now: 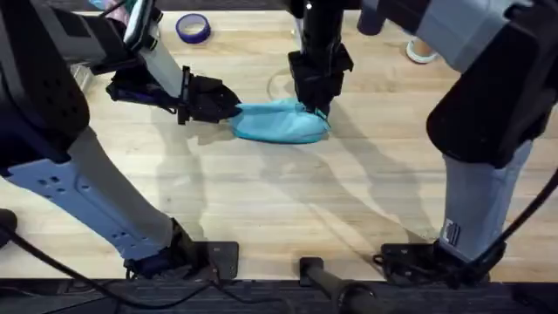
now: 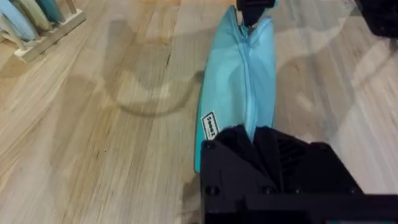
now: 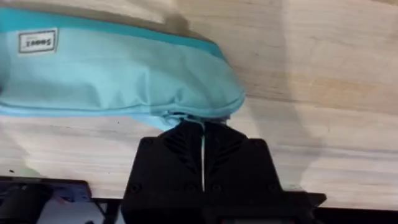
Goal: Unzip the bag, pick up the pens from the table one at a time and place them inside, then zip the bag closed.
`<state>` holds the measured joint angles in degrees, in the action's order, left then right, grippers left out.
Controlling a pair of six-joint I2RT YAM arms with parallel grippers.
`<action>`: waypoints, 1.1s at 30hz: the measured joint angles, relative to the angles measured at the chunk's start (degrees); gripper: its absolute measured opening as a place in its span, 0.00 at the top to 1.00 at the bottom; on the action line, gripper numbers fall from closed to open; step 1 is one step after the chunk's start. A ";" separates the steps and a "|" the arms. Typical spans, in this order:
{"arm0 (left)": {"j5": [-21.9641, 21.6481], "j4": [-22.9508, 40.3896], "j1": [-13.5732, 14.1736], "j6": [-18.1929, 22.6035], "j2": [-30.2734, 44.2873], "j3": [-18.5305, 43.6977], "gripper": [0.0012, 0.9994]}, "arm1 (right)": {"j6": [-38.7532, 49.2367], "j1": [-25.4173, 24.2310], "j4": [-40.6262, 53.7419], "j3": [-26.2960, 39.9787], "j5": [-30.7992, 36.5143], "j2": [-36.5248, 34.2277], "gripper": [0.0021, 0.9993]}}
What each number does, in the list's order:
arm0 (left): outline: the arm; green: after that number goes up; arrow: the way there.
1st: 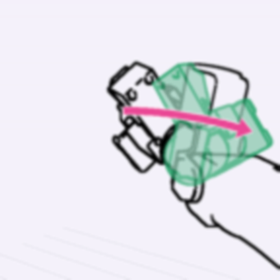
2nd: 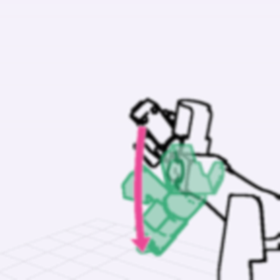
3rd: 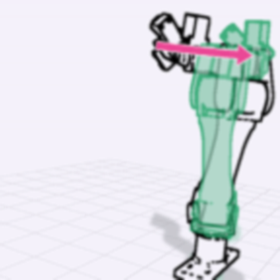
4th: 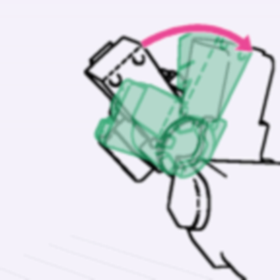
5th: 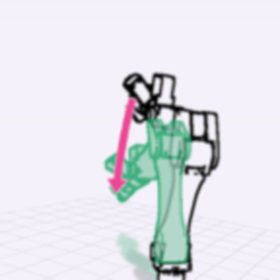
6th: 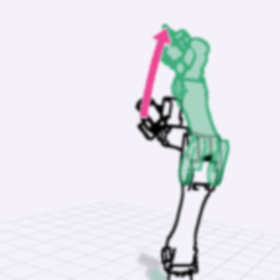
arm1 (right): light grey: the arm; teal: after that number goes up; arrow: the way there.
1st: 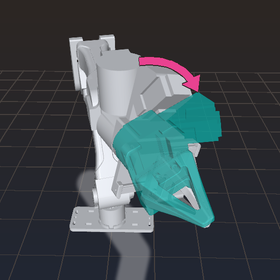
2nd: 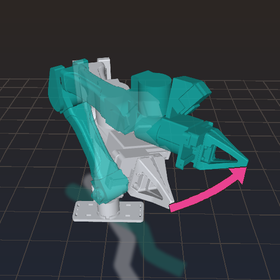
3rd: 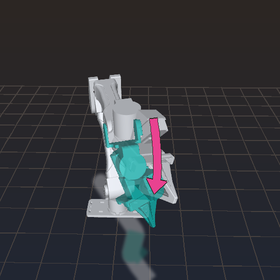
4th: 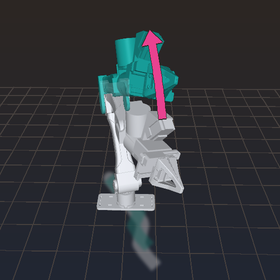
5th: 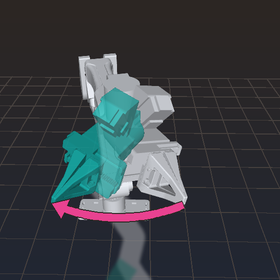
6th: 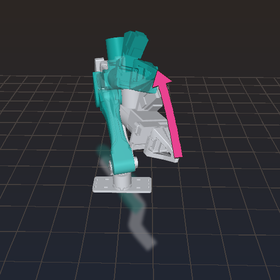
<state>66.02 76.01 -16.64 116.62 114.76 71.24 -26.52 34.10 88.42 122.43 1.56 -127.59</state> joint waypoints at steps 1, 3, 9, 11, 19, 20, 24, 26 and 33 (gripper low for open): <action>0.00 0.00 0.00 0.00 0.00 0.02 0.96 | -0.36 -0.23 0.00 0.00 -0.15 0.00 0.97; 0.00 -0.01 0.00 0.00 0.00 0.01 0.96 | -0.91 -0.63 0.04 -0.02 -0.24 0.00 0.97; 0.02 -0.01 -0.07 0.00 0.00 0.00 0.96 | -1.75 -1.63 0.26 -0.02 -0.42 0.00 0.97; 0.02 0.00 -0.07 0.00 0.00 0.00 0.96 | -1.82 -2.01 0.33 -0.02 -0.52 0.00 0.97; 0.15 -0.01 -0.15 0.00 0.00 0.01 0.96 | -1.84 -4.73 1.39 -0.04 -1.07 0.00 0.97; 0.15 0.00 -0.15 0.00 0.00 0.02 0.96 | -1.84 -5.15 1.44 -0.04 -1.14 0.00 0.97; 0.20 0.00 -0.04 0.00 0.00 0.00 0.96 | -1.84 -7.00 1.83 -0.04 -0.94 0.00 0.97; 0.22 0.00 -0.04 0.00 0.00 0.00 0.96 | -1.84 -7.87 2.07 -0.09 -0.76 0.00 0.97; 0.32 0.02 0.02 0.00 0.00 0.00 0.96 | -1.86 -9.34 1.99 -0.26 -0.13 0.00 0.97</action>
<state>66.34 76.03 -16.62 116.62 114.76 71.24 -28.38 24.76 90.41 122.17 1.43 -127.59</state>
